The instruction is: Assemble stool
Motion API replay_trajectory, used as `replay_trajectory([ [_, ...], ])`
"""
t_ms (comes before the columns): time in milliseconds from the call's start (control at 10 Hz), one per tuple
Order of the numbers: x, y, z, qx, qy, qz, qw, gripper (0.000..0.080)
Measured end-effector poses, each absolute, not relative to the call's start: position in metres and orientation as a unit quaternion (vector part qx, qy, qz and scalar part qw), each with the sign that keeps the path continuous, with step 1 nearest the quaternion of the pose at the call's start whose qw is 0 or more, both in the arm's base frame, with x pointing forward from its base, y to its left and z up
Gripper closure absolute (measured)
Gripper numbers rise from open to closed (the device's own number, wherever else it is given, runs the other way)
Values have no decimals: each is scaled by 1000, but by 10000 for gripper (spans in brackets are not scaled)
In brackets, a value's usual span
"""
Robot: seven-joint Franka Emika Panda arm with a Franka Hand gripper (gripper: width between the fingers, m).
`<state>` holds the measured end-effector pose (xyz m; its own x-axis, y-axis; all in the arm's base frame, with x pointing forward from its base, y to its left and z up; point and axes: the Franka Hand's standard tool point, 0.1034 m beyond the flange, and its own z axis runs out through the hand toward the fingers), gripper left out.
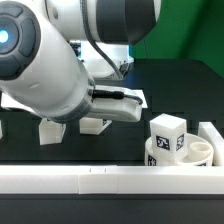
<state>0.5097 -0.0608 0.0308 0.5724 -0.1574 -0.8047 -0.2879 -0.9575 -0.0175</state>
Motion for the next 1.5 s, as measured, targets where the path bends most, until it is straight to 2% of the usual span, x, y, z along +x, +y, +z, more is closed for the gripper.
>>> replay_trajectory([
  [700, 510, -47, 30, -885, 116, 447, 64, 151],
  [1000, 510, -50, 30, -886, 113, 445, 66, 151],
  [1500, 506, -53, 12, -890, 118, 436, 63, 151],
])
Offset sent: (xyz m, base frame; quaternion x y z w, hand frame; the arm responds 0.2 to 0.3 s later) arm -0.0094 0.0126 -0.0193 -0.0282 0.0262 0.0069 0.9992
